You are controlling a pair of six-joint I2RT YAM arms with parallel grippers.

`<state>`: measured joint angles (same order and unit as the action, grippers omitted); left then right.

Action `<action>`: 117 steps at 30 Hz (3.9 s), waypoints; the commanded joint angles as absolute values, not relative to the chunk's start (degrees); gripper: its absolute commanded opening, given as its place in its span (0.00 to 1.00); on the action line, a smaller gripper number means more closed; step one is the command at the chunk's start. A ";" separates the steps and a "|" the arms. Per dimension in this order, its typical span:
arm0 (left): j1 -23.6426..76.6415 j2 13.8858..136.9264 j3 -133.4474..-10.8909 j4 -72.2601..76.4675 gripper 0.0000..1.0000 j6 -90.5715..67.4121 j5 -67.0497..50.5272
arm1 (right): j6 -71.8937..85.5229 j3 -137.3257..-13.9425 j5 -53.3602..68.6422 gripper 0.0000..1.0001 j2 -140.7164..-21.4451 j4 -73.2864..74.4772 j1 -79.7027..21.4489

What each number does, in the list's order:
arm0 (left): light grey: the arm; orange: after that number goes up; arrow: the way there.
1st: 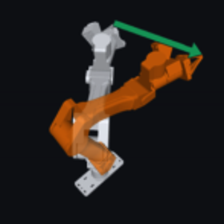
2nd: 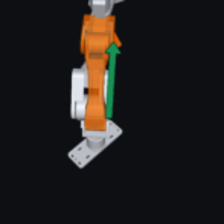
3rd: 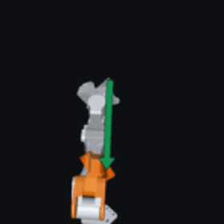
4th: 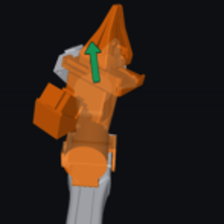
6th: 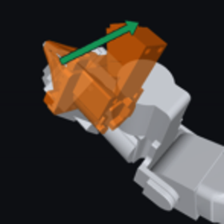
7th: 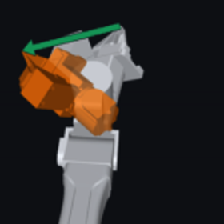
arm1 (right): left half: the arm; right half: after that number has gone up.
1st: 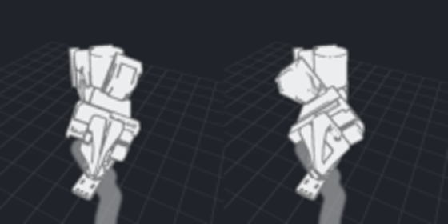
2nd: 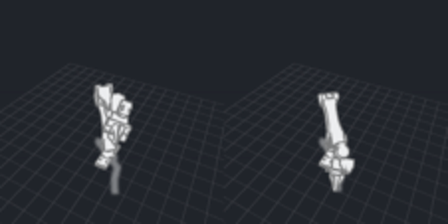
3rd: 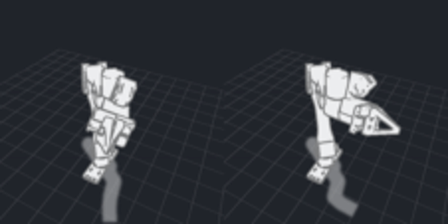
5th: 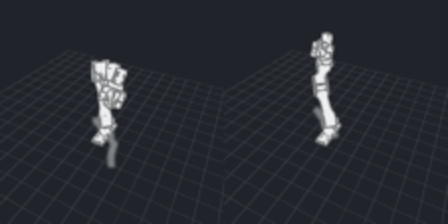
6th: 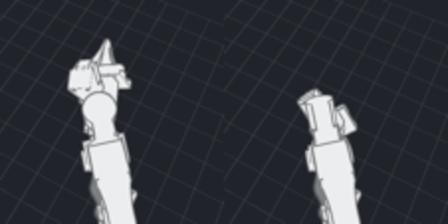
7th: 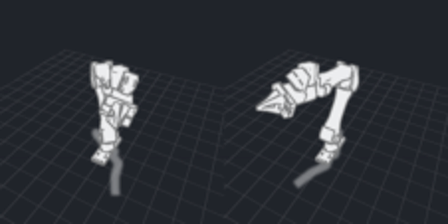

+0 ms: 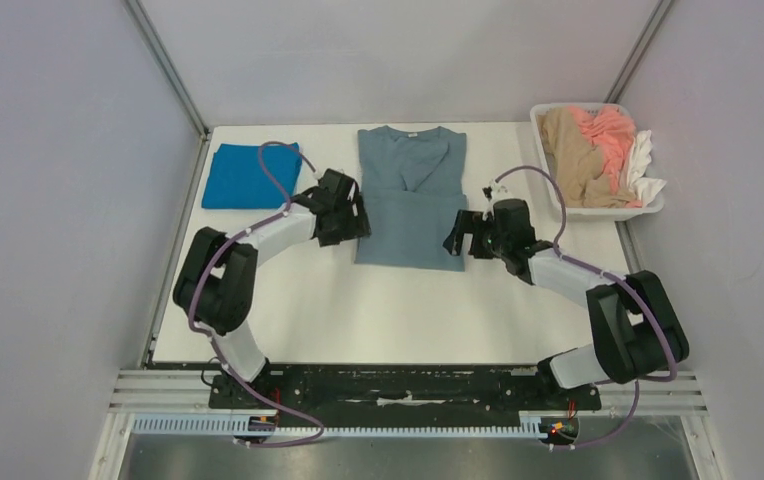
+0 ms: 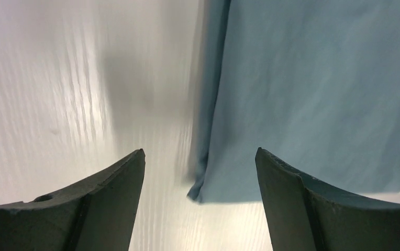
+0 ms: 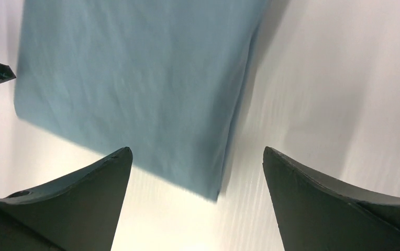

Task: Fold and stack the t-shirts
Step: Fold the folded rectangular tshirt in 1/3 of the way, then grab one side of the 2/3 rectangular tshirt with both arms, then fold the long partially folded tshirt into a neat square

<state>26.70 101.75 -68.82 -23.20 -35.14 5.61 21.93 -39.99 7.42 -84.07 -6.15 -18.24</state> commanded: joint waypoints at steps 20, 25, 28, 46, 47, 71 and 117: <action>26.64 98.15 -51.28 -11.98 0.23 -41.83 -7.86 | 29.44 -26.72 10.48 0.69 -80.57 -8.63 -18.32; 26.63 100.62 -52.22 -11.10 0.06 -41.92 -8.75 | 29.79 -26.11 12.59 0.58 -82.38 -10.68 -18.46; 26.65 102.19 -52.69 -10.45 0.02 -41.97 -9.45 | 29.97 -26.29 14.61 0.49 -83.69 -12.03 -18.67; 30.26 86.95 -30.55 -2.76 0.02 -48.00 -7.39 | 26.89 -16.29 13.23 0.00 -71.04 -4.43 -22.23; 31.59 84.51 -28.29 -2.81 0.02 -49.16 -6.98 | 26.83 -14.77 13.16 0.00 -68.73 -2.71 -22.94; 54.96 51.89 -29.25 -15.59 0.02 -57.68 11.35 | 32.17 -17.06 8.38 0.00 -36.09 9.06 -32.43; 17.23 107.00 -85.68 -20.67 0.02 -38.77 7.61 | 28.12 -69.97 12.87 0.00 -104.05 -19.47 -16.72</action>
<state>18.63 102.35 -81.14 -20.78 -41.47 8.82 27.46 -67.18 14.31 -101.08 -14.24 -17.34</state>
